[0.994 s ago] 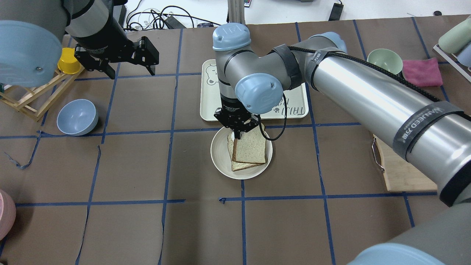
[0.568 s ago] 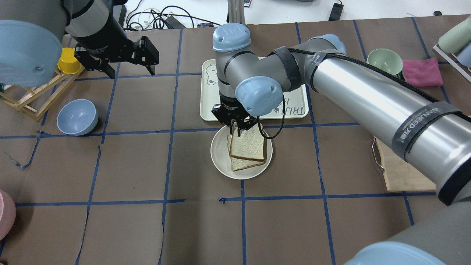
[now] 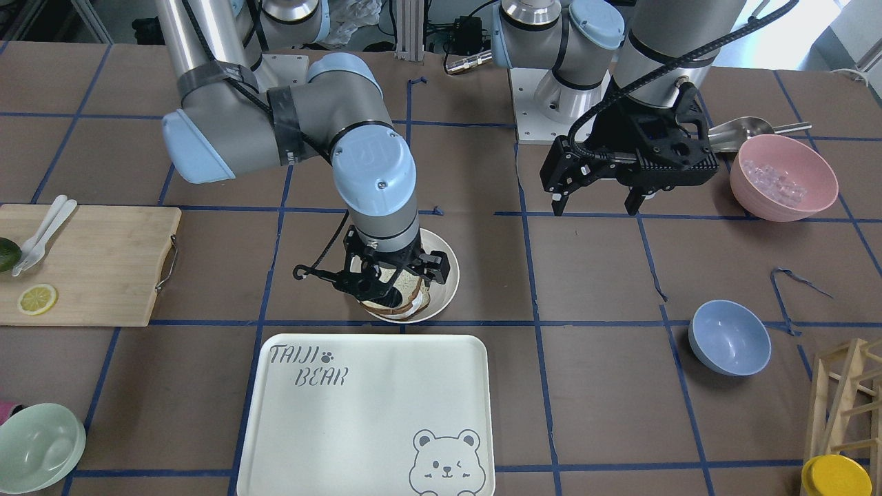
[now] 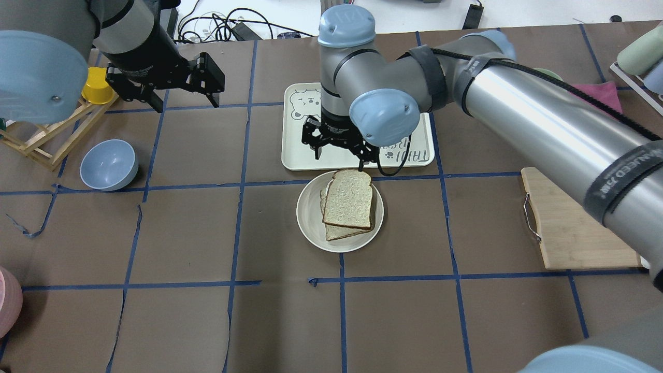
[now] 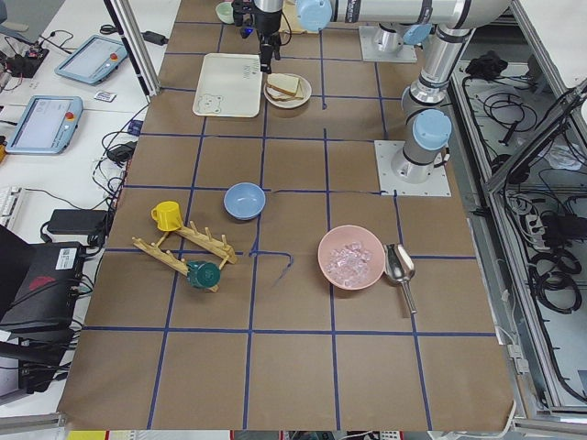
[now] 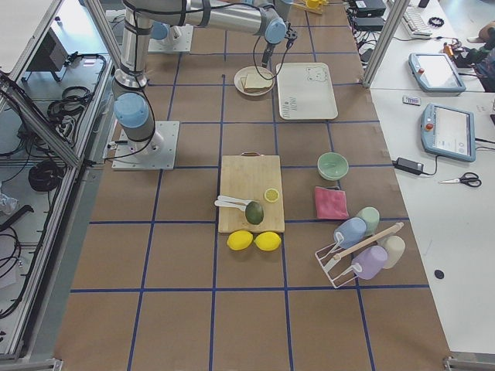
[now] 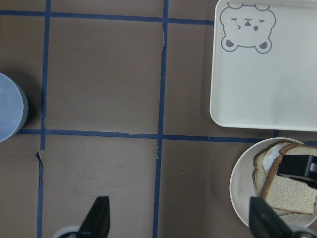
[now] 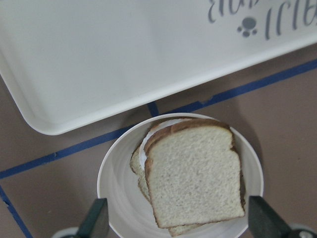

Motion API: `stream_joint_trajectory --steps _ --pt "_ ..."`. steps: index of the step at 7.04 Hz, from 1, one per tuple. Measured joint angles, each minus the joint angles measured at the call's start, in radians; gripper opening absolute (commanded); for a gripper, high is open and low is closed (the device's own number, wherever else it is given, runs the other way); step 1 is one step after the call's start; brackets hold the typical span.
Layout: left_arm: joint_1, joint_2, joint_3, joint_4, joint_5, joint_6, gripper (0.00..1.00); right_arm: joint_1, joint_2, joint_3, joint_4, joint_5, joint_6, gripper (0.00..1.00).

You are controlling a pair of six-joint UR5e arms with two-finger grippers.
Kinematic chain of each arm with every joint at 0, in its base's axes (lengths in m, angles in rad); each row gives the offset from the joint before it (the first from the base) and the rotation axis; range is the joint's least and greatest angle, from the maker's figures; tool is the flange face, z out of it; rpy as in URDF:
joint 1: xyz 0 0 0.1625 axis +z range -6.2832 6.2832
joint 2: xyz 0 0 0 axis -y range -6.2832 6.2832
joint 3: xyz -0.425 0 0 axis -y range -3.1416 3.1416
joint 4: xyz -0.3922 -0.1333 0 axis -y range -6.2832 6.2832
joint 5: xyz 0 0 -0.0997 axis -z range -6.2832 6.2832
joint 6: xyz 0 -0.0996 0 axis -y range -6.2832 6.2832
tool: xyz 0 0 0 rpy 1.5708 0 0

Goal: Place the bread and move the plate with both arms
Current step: 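Raise the right gripper away while the left gripper reaches toward the plate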

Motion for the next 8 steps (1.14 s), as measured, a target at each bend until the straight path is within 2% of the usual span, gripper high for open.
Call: stream_joint_trajectory --steps 3,5,6,8 --pt "-0.007 -0.014 -0.013 -0.001 -0.004 -0.009 1.00 -0.210 -0.159 0.007 0.069 -0.029 -0.287 1.00" --pt "-0.049 -0.059 -0.067 0.070 -0.021 -0.065 0.99 -0.261 -0.251 0.010 0.181 -0.142 -0.498 0.99" --pt "-0.074 -0.075 -0.125 0.123 -0.029 -0.095 0.99 -0.278 -0.277 0.012 0.236 -0.191 -0.555 1.00" --pt "-0.098 -0.115 -0.318 0.348 -0.091 -0.141 0.99 -0.291 -0.309 0.024 0.303 -0.190 -0.580 1.00"
